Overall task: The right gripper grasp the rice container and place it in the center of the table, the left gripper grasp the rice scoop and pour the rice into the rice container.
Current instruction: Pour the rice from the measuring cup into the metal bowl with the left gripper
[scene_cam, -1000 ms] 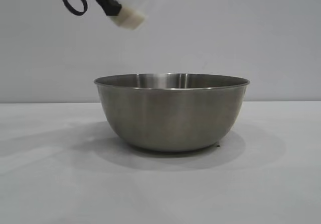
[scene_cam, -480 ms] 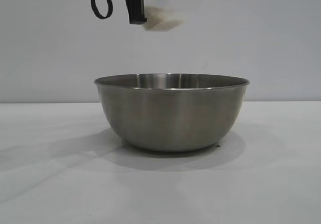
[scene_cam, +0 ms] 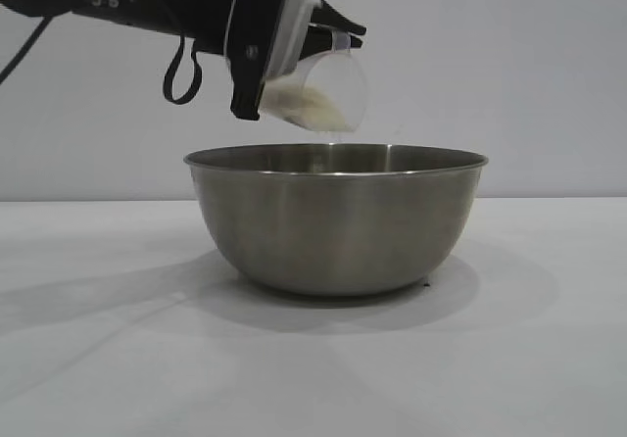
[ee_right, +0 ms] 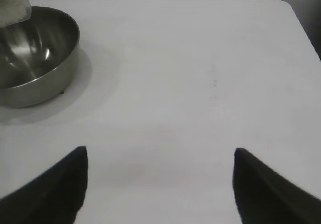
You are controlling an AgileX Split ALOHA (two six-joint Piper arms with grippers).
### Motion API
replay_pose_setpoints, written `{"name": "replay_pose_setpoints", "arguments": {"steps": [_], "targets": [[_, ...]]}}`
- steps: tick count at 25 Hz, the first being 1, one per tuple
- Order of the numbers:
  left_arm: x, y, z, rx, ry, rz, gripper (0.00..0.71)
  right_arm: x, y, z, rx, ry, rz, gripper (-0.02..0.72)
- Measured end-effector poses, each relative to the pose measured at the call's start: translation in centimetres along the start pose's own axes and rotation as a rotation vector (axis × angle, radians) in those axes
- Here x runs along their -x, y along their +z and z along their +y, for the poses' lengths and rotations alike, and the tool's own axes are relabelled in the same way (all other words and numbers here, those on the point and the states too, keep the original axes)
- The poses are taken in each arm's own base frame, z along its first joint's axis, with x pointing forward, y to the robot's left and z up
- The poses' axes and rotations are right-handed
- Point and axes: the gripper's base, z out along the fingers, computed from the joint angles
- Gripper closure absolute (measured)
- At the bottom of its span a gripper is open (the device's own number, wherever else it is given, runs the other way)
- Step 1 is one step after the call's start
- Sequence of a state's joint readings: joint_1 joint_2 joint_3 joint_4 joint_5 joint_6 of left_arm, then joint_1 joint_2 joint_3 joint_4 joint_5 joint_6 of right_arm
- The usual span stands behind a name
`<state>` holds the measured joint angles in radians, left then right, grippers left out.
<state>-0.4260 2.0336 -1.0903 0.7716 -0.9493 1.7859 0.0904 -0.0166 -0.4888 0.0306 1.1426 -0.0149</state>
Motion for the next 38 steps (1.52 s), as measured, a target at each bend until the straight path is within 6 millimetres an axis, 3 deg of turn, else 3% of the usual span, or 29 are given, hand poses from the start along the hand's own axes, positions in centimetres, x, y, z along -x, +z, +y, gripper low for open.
{"name": "replay_pose_setpoints", "arguments": {"steps": [13, 18, 31, 38], "targets": [[0.18, 0.0, 0.06, 0.009, 0.325, -0.019, 0.71, 0.0, 0.0, 0.0, 0.0, 0.0, 0.0, 0.161], [0.46, -0.01, 0.17, 0.028, 0.362, -0.047, 0.71, 0.0, 0.0, 0.0, 0.0, 0.0, 0.0, 0.161], [0.44, -0.03, 0.54, 0.068, 0.351, -0.038, 0.71, 0.0, 0.0, 0.0, 0.0, 0.0, 0.0, 0.161], [-0.41, -0.05, 0.96, 0.104, 0.062, 0.047, 0.71, 0.0, 0.0, 0.0, 0.0, 0.0, 0.0, 0.161]]}}
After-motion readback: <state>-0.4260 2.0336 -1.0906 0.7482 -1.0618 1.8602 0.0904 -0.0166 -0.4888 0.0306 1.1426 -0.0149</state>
